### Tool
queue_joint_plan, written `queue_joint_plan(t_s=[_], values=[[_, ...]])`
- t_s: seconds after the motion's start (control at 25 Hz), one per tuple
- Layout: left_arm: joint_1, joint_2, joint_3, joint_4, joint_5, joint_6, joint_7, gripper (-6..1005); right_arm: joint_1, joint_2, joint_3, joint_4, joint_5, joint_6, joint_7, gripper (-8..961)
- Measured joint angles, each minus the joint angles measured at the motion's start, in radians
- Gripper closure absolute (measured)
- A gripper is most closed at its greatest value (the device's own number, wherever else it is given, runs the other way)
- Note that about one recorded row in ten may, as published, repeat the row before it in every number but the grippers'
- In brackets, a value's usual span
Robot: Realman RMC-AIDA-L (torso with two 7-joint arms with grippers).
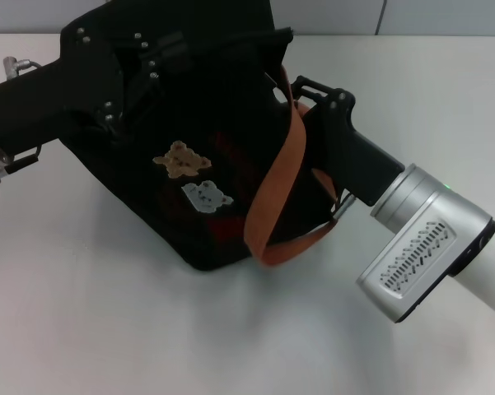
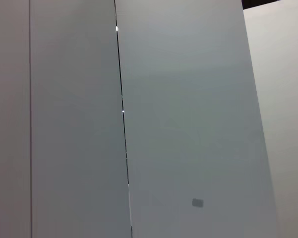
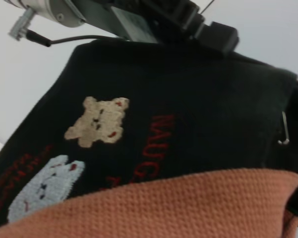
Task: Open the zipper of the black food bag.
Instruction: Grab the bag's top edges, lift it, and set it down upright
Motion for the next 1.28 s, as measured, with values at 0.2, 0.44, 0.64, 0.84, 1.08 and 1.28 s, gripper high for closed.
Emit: queue_joint_plan(t_s=[0.2, 0.44, 0.64, 0.84, 1.08, 1.28], values=[[0.0, -0.001, 0.001, 0.0, 0.0, 0.01, -0.001, 980, 0.015, 0.0, 0.007, 0.008, -0.034, 0.028, 0.0, 547], [0.002, -0.001, 0.001, 0.0, 0.0, 0.015, -0.001, 980, 0.021, 0.0, 0.003, 0.02, -0.038, 0.022, 0.001, 548], [0.004, -0.001, -0.001, 0.0, 0.002, 0.012, -0.001, 980, 0.018, 0.0, 0.007, 0.029, -0.038, -0.012, 0.002, 548], [0.005, 0.001, 0.0, -0.027, 0.006, 0.007, 0.006, 980, 0.004, 0.0, 0.037, 0.032, -0.037, -0.07, 0.07, 548], [0.009, 0.006, -0.003, -0.041, 0.007, 0.007, 0.01, 980, -0.012, 0.0, 0.074, 0.012, -0.037, -0.084, 0.142, 548], [0.013, 0.007, -0.006, -0.041, 0.007, 0.006, 0.01, 980, -0.016, 0.0, 0.074, 0.002, -0.032, -0.08, 0.152, 547]])
